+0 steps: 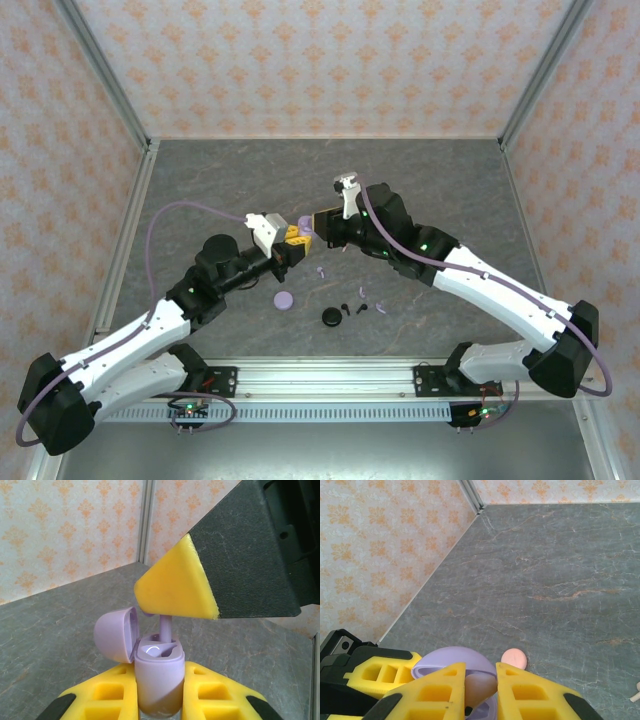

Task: Insert wireless bluetooth earbuds into charging case

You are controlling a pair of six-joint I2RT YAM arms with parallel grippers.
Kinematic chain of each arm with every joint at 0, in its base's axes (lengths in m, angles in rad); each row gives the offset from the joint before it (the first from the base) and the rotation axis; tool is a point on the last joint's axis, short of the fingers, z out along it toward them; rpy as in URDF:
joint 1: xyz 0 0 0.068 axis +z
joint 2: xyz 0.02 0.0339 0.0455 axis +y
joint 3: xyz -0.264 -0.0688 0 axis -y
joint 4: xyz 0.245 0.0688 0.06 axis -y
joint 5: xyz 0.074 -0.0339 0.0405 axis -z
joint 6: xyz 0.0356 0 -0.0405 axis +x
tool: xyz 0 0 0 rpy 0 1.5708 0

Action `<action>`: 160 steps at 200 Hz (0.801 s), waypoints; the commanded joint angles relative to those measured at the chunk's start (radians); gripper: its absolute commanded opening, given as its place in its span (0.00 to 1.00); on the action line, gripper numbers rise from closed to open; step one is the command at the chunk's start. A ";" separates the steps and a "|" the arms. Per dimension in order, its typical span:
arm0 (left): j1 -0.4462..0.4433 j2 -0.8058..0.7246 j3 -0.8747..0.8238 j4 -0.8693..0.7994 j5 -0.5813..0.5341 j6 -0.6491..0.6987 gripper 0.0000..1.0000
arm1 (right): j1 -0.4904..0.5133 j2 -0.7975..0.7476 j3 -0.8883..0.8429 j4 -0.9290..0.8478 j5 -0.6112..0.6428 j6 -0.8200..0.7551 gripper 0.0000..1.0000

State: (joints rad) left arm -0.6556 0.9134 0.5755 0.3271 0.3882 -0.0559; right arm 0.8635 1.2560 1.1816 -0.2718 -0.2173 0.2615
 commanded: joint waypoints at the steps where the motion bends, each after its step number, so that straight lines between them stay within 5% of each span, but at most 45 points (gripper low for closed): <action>1: -0.007 -0.001 0.038 0.044 0.014 -0.006 0.00 | 0.009 0.009 -0.010 -0.016 -0.015 -0.004 0.18; 71: -0.007 0.005 0.040 0.058 0.019 -0.010 0.00 | 0.011 0.003 0.008 -0.021 -0.047 0.015 0.25; 116: -0.007 0.003 0.032 0.063 0.020 -0.010 0.00 | 0.011 -0.024 0.058 -0.070 -0.018 -0.020 0.45; 160: -0.007 -0.021 0.017 0.031 -0.012 0.001 0.00 | -0.025 -0.066 0.092 -0.169 0.063 -0.055 0.53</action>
State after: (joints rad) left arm -0.6556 0.9192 0.5755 0.3336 0.3889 -0.0559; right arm 0.8635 1.2442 1.2324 -0.3714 -0.2157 0.2333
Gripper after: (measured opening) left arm 0.179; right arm 0.514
